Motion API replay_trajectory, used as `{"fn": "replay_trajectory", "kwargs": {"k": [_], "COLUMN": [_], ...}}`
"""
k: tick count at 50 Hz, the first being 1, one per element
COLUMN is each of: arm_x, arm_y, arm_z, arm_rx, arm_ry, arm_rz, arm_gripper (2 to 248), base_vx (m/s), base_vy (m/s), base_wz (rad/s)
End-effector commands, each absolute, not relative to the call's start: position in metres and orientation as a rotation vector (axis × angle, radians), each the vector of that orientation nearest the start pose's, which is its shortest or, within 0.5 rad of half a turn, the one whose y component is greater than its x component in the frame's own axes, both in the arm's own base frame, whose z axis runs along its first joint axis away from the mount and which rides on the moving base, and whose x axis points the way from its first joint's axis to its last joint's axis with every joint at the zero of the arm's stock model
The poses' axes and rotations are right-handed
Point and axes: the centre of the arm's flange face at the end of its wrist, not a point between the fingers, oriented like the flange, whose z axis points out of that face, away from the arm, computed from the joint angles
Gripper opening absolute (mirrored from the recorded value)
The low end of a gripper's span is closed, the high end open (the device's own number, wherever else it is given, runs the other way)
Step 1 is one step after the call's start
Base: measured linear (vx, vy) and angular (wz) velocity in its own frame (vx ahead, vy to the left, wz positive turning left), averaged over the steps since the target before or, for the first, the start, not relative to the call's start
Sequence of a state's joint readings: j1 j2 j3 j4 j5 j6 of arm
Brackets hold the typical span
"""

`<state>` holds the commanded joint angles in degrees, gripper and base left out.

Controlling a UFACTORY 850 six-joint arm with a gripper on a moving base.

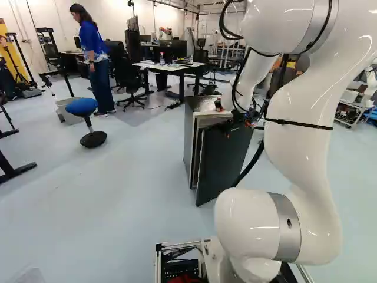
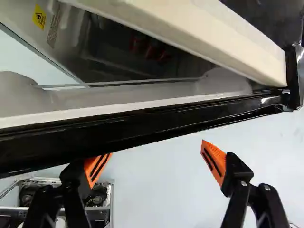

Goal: Grab a drink from the fridge

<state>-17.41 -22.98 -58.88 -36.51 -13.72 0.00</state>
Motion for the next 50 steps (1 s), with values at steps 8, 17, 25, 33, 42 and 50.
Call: {"fn": "replay_trajectory", "kwargs": {"k": [8, 17, 25, 33, 42, 50], "arm_x": [0.538, 0.545, 0.55, 0.556, 0.562, 0.565], "arm_y": [-0.178, -0.175, -0.173, -0.171, -0.169, -0.168], "arm_z": [0.385, 0.385, 0.384, 0.384, 0.384, 0.384], "arm_rx": [-3.374, -3.371, -3.369, -3.367, -3.364, -3.363], "arm_ry": [-0.502, -0.514, -0.523, -0.533, -0.543, -0.548], "arm_rz": [-0.571, -0.58, -0.586, -0.593, -0.601, -0.606], "arm_gripper": [247, 247, 247, 247, 247, 247], "base_vx": [0.0, 0.0, 0.0, 0.0, 0.0, 0.0], "base_vy": [0.0, 0.0, 0.0, 0.0, 0.0, 0.0], "base_wz": [0.0, 0.0, 0.0, 0.0, 0.0, 0.0]}}
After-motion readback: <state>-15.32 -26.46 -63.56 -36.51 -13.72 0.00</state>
